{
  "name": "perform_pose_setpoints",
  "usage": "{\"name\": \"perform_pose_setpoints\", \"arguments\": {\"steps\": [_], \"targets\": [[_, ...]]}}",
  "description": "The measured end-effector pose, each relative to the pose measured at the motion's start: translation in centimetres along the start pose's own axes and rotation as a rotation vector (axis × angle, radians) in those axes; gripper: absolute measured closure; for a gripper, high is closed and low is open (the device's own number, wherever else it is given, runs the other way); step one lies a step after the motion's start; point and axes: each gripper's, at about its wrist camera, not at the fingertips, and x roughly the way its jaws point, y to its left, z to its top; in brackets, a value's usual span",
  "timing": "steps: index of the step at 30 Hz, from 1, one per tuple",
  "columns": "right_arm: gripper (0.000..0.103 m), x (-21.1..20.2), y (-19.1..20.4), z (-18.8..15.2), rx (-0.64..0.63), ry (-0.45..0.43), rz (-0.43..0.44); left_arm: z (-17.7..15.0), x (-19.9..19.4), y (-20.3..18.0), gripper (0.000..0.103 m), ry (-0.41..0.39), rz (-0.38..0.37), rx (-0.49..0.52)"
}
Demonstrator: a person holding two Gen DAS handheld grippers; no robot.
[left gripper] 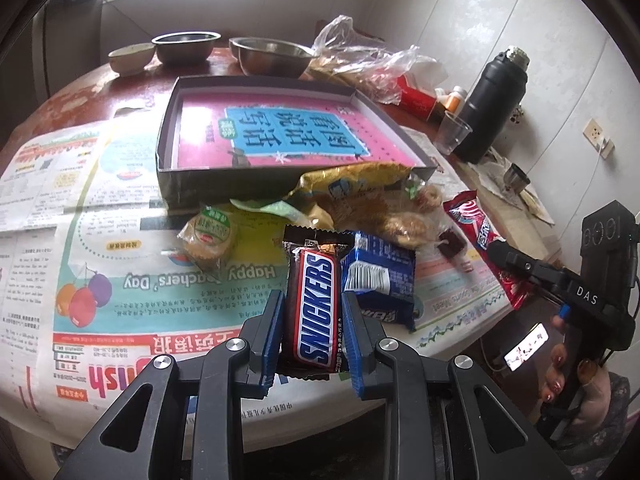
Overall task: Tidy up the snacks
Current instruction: 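Grasp the Snickers bar with the left tool while the right tool grasps the red candy stick, then carry both snacks into the grey tray and open both tools to release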
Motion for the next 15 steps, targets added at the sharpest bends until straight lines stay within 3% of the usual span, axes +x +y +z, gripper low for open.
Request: {"name": "perform_pose_setpoints", "arguments": {"steps": [15], "targets": [[0.08,1.0,2.0,3.1,-0.115,-0.052,-0.049,3.7,-0.7,0.3,0.074,-0.071,0.018,-0.014]]}}
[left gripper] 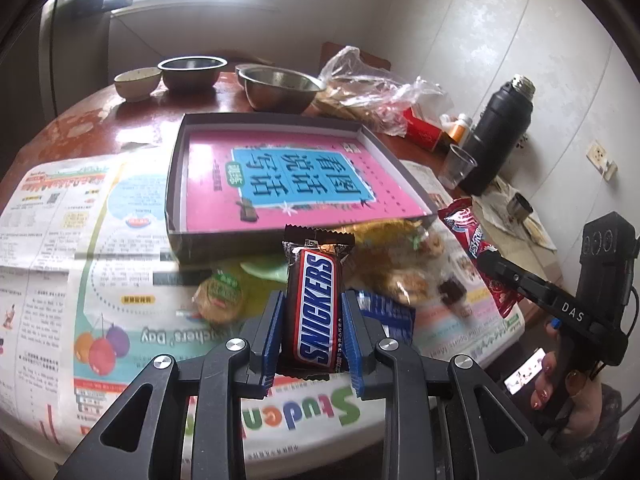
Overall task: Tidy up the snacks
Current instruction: 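Carry both snacks into the grey tray and open both tools to release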
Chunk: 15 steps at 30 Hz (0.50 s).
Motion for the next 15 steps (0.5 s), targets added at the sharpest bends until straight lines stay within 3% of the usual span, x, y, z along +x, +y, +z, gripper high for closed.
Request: {"name": "perform_pose_setpoints", "arguments": {"steps": [15], "targets": [[0.08,2.9,0.4,4.5,-0.068,-0.038,-0.025,4.5,2.1,1.9,0.074,-0.047,0.029,-0.043]]}}
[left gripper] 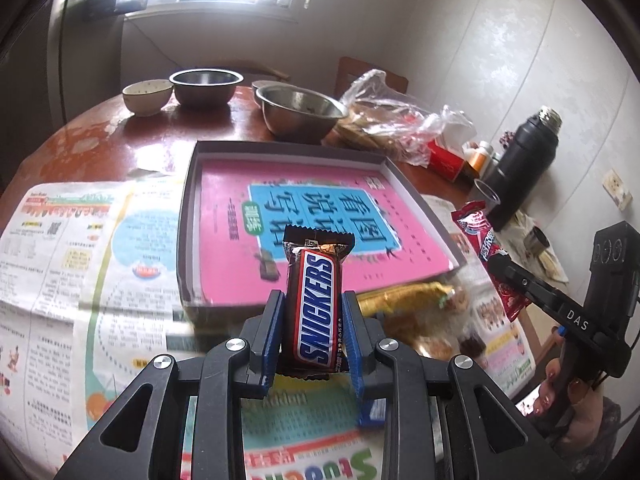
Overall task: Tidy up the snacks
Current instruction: 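Carry both snacks into the grey tray and open both tools to release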
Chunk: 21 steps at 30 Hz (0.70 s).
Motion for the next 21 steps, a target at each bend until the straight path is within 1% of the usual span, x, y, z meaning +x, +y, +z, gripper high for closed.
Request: {"name": "perform_pose_setpoints", "arguments": {"steps": [6,10,16,21], "targets": [[0.08,1.9,0.0,1.9,-0.026,-0.005,-0.006,1.8,1.6,0.9,0.074,-0.015,0.015,-0.026],[0.08,3.4,-0.4,2.8,-0.028,0.004,-0.017,2.7,2.9,1.4,0.074,-0.011,0.022,-0.039],[0.08,5.6,-1.2,3.8,-0.026,0.029,-0.046,3.3,4.9,2.2,0.074,0.009,0.035,-0.055],[0.08,7.2,-1.7,3.8,-0.02,0.062,-0.071,3.3,6.0,2.8,0.074,0.022,0.043,-0.065]]}}
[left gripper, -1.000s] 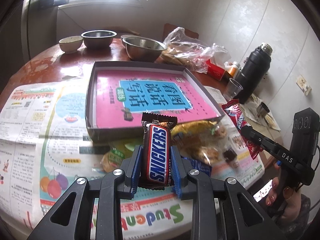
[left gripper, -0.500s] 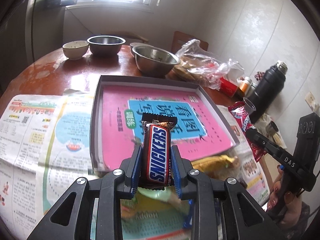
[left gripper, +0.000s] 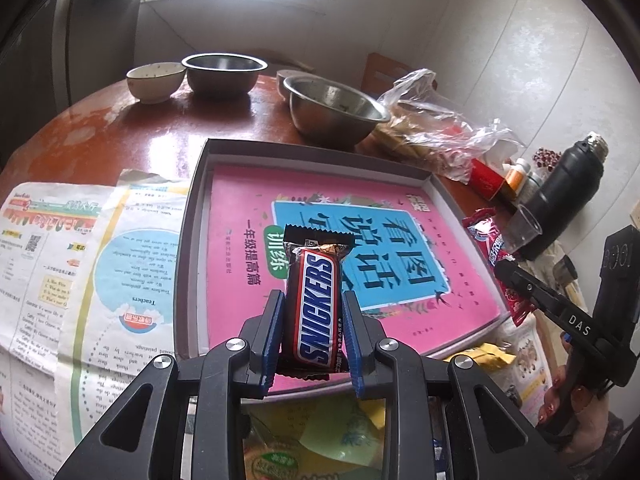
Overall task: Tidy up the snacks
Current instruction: 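Carry both snacks into the grey tray and open both tools to release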
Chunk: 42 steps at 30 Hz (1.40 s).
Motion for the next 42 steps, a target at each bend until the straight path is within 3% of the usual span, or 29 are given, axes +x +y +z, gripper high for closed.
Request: {"name": "perform_pose_setpoints", "arguments": {"steps": [14,31,42], "targets": [[0.079,2.1,-0.2,-0.6,-0.018,0.061,-0.069,-0.1,1.5,0.6,0.074,0.029,0.008,-0.017],[0.078,1.4,-0.5,-0.6,-0.011,0.045,-0.107,0.0,0.6,0.8,0.074,0.009,0.015,-0.027],[0.074,0.5,-0.3,-0.8,-0.029,0.045,-0.122,-0.2,-0.3,0.9,0.065,0.001,0.007,-0.035]]}}
